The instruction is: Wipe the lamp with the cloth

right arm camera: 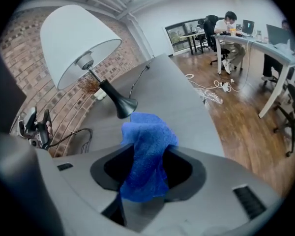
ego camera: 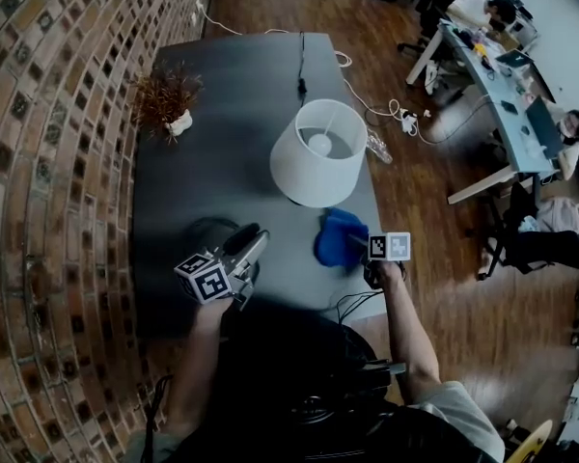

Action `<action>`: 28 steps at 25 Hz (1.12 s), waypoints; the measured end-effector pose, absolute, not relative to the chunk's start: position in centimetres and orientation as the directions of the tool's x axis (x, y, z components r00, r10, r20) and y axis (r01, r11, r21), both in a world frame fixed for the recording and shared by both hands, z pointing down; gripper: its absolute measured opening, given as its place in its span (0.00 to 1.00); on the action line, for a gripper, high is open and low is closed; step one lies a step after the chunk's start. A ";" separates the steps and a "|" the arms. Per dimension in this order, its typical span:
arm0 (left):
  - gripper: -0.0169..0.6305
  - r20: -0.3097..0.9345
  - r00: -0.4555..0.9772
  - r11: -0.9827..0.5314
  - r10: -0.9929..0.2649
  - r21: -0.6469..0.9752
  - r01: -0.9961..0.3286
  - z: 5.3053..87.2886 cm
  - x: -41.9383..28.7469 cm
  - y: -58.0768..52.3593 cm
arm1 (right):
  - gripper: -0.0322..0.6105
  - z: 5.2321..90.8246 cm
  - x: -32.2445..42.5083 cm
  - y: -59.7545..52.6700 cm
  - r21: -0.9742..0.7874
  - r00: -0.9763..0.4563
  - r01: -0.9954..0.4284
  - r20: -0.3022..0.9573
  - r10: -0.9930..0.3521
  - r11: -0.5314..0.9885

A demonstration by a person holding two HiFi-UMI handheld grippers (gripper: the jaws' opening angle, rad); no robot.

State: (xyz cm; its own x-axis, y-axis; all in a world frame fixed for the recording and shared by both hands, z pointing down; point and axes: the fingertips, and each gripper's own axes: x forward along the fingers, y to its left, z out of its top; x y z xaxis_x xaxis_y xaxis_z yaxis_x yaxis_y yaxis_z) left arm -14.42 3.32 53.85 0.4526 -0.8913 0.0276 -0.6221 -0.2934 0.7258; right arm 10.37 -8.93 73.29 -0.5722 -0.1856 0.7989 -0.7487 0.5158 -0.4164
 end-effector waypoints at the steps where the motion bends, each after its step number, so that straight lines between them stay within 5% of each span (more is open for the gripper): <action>1: 0.27 0.022 0.449 -0.292 -0.893 0.730 -0.618 53.9 -14.6 3.4 | 0.36 73.0 11.3 -8.5 -0.410 -0.563 -0.761 0.803 -0.197 0.504; 5: 0.27 -0.004 0.431 -0.286 -0.902 0.754 -0.592 53.9 -15.4 3.6 | 0.35 72.1 14.1 -6.0 -0.420 -0.555 -0.783 0.805 -0.209 0.458; 12: 0.27 -0.022 0.437 -0.289 -0.899 0.779 -0.556 54.5 -15.5 3.7 | 0.42 66.9 10.0 -8.2 -0.188 -0.537 -0.710 0.769 -0.348 0.679; 17: 0.27 -0.037 0.427 -0.289 -0.903 0.788 -0.544 54.4 -16.1 4.4 | 0.42 66.9 12.6 -8.6 -0.154 -0.461 -0.791 0.785 -0.413 0.592; 19: 0.27 -0.051 0.409 -0.282 -0.911 0.801 -0.529 54.4 -16.9 4.8 | 0.41 64.9 13.2 -8.3 -0.221 -0.527 -0.793 0.715 -0.459 0.567; 23: 0.27 -0.077 0.390 -0.285 -0.918 0.811 -0.511 53.9 -18.0 5.3 | 0.27 57.3 10.8 -7.1 -0.537 -0.767 -0.637 0.377 -0.519 0.553; 28: 0.27 -0.109 0.430 -0.347 -0.896 0.778 -0.524 51.8 -16.9 4.8 | 0.26 52.1 9.6 -7.4 -0.588 -0.801 -0.561 0.211 -0.560 0.582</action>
